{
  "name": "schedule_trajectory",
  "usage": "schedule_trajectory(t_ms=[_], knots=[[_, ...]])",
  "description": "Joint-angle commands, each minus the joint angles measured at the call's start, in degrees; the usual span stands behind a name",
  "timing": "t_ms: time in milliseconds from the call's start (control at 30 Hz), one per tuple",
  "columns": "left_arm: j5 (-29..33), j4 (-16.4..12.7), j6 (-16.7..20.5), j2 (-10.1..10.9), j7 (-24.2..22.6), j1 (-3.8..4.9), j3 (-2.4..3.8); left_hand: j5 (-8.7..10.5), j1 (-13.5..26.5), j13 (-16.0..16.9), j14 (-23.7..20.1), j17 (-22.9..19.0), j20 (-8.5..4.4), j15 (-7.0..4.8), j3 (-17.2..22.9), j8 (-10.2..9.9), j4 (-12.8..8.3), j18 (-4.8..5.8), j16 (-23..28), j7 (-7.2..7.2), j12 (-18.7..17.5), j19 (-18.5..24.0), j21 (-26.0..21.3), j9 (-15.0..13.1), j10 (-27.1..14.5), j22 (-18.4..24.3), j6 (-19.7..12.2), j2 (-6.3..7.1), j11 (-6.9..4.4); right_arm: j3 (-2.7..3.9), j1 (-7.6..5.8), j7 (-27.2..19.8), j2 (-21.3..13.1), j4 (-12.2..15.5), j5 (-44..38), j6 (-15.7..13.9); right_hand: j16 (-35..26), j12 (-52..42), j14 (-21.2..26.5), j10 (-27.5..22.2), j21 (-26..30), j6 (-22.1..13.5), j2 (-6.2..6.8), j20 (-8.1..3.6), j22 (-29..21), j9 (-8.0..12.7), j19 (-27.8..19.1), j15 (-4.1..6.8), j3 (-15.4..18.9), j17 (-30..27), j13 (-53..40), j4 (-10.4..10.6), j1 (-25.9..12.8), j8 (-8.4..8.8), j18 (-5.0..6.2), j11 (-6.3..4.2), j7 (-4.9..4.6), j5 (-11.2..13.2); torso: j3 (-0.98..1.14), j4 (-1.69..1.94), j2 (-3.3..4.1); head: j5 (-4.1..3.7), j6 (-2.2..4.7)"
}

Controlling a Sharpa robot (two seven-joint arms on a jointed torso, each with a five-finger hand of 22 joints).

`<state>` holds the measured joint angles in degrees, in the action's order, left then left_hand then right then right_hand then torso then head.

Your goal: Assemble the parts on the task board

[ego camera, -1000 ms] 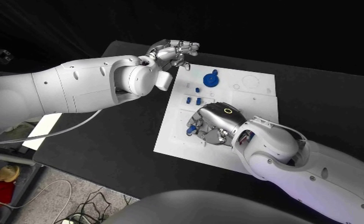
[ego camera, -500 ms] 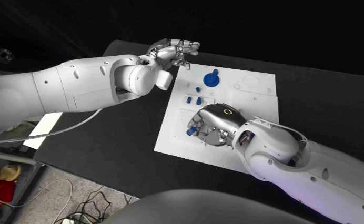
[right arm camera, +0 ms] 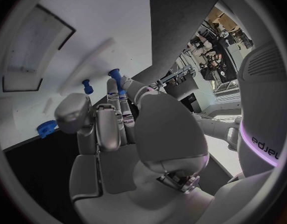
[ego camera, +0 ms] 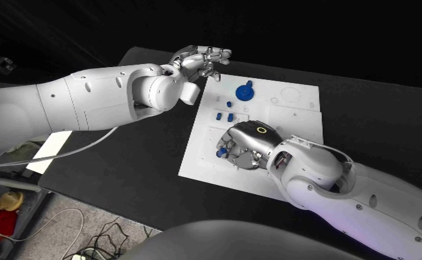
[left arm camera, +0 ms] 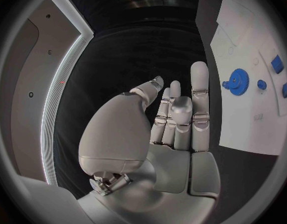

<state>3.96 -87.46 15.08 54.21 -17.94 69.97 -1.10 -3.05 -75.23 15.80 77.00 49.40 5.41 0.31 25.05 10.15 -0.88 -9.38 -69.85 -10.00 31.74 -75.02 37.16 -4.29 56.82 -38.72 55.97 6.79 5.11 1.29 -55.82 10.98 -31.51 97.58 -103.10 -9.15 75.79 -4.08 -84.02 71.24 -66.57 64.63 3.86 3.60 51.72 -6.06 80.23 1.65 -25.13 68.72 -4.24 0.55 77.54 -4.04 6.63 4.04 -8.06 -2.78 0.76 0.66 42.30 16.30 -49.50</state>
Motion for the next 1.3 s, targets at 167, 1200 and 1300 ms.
schedule_trajectory(t_ms=[167, 1200, 1300], knots=[[-0.3, -0.2, -1.1, -0.2, -0.2, 0.06, 0.03, -0.11, 0.1, 0.1, -0.3, 0.0, 0.42, 0.01, -0.3, 0.4, -0.2, -0.69, -0.1, 0.0, 0.4, 0.0, 0.0, 0.0, -0.4, -0.1, -0.7, -0.01, 0.11, -0.29, 0.03, 1.9, 0.7, -0.4, -1.5, 0.8, 0.5, 0.1, -2.4, -0.2, -0.1, -4.3, 1.38, 0.79, 0.5, 1.3, 0.1, -0.67, 0.3, 0.5, -0.3, 0.6, -1.7, 0.66, 0.07, -0.01, -0.15, -0.7, -0.04, 0.1, 0.02, 0.01, -0.14], [-0.3, 0.4, -1.9, -0.7, 0.4, 0.05, 0.03, -0.11, 0.2, 0.0, 0.0, 0.5, 0.43, 0.02, -0.3, 0.4, -0.1, -0.62, -0.4, -0.03, 0.4, -0.1, 0.4, 0.0, -0.6, -0.5, -0.8, 0.0, 0.14, -0.11, -0.19, 0.9, -4.7, 5.1, -1.3, -13.8, 0.3, -0.9, -2.2, -4.4, 0.2, -7.3, 4.38, 0.71, 0.1, 1.8, -0.4, -0.52, 7.7, 0.2, -1.3, 3.1, -4.7, -0.2, 0.2, -0.21, 0.52, -2.6, 0.04, -0.03, -0.09, -0.8, 1.13], [-0.3, 0.4, -1.9, -0.7, 0.4, 0.05, 0.03, -0.11, 0.2, 0.0, 0.0, 0.5, 0.43, 0.02, -0.3, 0.4, -0.1, -0.62, -0.4, -0.03, 0.4, -0.1, 0.4, 0.0, -0.6, -0.5, -0.8, 0.0, 0.14, 0.33, -0.89, -1.7, -8.1, 7.0, 3.8, -16.7, -0.5, -1.4, -1.9, -4.4, 1.1, -6.2, 3.83, 0.92, -1.2, 1.6, -0.9, -0.86, 7.9, -0.9, -1.4, 2.9, -3.6, -0.43, 0.35, 0.3, -0.11, -3.2, -0.02, -0.12, -0.12, -1.59, 1.73]])
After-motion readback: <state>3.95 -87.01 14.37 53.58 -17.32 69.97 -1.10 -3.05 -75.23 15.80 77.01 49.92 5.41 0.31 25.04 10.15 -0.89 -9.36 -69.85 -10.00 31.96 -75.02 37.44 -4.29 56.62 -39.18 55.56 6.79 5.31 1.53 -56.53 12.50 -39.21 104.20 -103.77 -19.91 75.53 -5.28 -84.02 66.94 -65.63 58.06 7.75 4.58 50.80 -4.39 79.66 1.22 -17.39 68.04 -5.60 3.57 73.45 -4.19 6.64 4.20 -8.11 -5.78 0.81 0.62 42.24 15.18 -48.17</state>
